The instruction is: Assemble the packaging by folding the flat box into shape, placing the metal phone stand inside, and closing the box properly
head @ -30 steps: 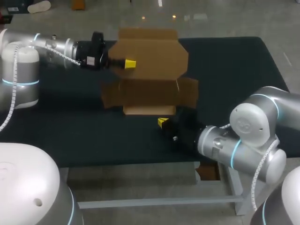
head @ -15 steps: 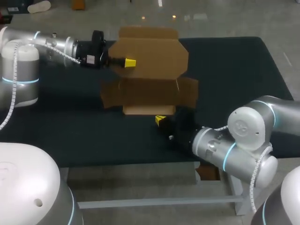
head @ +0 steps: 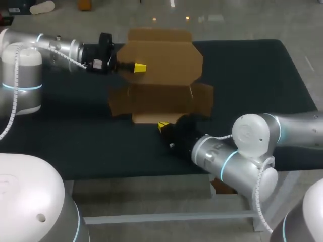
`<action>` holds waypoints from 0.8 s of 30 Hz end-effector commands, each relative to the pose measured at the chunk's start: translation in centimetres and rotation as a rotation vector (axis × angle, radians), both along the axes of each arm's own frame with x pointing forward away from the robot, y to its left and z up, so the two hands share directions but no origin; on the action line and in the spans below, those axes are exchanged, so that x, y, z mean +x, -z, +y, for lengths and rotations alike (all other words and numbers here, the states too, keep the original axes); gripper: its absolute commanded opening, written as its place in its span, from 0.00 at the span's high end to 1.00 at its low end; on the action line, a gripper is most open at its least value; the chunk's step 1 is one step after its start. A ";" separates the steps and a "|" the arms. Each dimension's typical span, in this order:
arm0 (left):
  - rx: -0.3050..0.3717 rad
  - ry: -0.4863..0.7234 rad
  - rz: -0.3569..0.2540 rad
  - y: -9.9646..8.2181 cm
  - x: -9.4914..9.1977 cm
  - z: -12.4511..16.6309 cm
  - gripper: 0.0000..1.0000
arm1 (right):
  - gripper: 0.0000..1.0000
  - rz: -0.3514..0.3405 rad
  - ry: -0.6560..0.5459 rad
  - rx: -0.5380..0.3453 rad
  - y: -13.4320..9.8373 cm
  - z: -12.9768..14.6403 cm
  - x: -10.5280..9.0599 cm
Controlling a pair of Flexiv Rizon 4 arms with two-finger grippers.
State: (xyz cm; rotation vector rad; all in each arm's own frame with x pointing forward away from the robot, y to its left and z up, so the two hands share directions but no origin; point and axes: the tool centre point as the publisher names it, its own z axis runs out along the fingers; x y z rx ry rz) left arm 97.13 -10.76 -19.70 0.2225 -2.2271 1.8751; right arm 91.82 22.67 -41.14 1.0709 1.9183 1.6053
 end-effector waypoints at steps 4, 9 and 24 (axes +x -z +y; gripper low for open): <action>0.003 0.004 0.001 0.1 0.1 0.2 1.00 | 1.00 -0.002 0.349 -0.142 -0.4 0.1 0.3; 0.003 0.004 0.001 0.1 0.1 0.2 1.00 | 1.00 0.011 0.368 -0.167 0.0 -0.3 0.8; 0.003 0.004 0.001 0.1 0.1 0.2 1.00 | 1.00 0.032 0.396 -0.207 0.9 -1.3 1.9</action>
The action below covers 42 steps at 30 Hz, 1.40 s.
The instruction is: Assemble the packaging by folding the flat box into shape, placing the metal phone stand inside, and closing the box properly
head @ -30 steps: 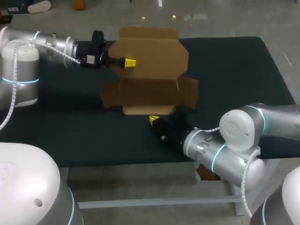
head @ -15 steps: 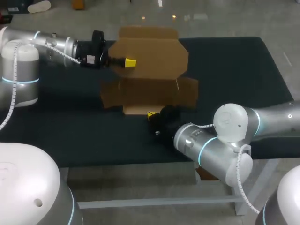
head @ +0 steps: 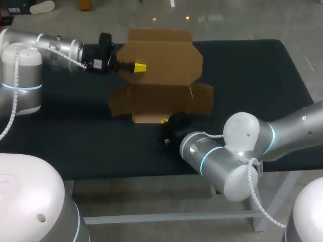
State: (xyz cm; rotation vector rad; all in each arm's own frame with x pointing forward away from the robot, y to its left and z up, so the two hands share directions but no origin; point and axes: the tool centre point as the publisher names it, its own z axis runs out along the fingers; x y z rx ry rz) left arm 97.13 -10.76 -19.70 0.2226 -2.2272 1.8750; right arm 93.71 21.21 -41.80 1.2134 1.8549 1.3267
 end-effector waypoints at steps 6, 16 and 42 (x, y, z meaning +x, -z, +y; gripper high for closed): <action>0.002 0.004 0.001 0.1 0.1 0.2 1.00 | 1.00 -0.012 0.193 -0.078 0.7 -0.3 0.4; 0.002 0.004 0.001 0.1 0.1 0.2 1.00 | 1.00 -0.010 0.184 -0.078 0.8 -0.7 0.9; 0.002 0.004 0.001 0.1 0.1 0.2 1.00 | 1.00 -0.001 0.133 -0.074 1.4 0.3 3.0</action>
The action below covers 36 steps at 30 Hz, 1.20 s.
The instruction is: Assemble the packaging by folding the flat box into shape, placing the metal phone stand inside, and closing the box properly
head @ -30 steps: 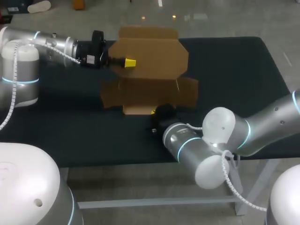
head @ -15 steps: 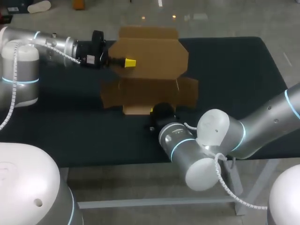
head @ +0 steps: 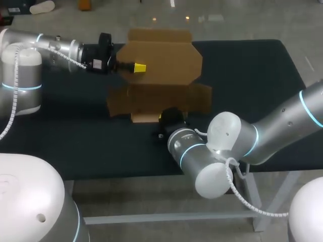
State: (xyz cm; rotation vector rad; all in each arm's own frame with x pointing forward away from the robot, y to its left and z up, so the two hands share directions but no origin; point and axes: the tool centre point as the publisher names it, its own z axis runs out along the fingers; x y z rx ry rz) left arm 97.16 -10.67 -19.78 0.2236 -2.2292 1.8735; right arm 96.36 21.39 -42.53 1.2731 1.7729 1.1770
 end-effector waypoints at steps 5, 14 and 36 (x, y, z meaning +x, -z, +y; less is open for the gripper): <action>0.001 0.005 0.001 0.1 0.0 0.1 1.00 | 1.00 0.002 0.003 0.005 0.8 0.1 0.0; 0.001 0.005 0.001 0.1 0.0 0.1 1.00 | 1.00 0.011 0.014 0.009 1.0 0.2 -0.2; -0.019 0.039 0.015 1.4 -1.3 0.2 1.00 | 1.00 0.011 0.014 0.009 1.0 0.2 -0.2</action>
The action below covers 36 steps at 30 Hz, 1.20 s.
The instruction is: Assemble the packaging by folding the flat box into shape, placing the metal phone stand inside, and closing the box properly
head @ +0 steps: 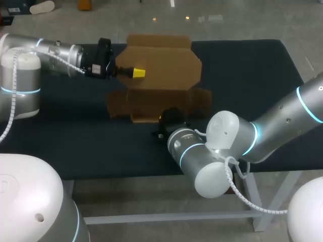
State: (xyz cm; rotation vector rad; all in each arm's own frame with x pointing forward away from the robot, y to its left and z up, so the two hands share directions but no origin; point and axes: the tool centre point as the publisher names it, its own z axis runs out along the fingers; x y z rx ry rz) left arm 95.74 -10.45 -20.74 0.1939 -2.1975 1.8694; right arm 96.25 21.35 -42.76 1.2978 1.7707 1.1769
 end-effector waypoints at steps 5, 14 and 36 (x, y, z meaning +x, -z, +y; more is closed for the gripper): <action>-0.005 0.012 0.012 0.6 0.2 -0.1 1.00 | 1.00 -0.003 0.004 -0.002 0.8 0.2 -0.1; -0.002 0.018 0.010 1.0 -0.2 -0.1 1.00 | 1.00 -0.003 0.004 -0.002 0.8 0.2 -0.1; -0.010 0.007 0.034 2.3 -0.7 -0.2 1.00 | 1.00 -0.003 0.004 -0.002 0.8 0.2 -0.1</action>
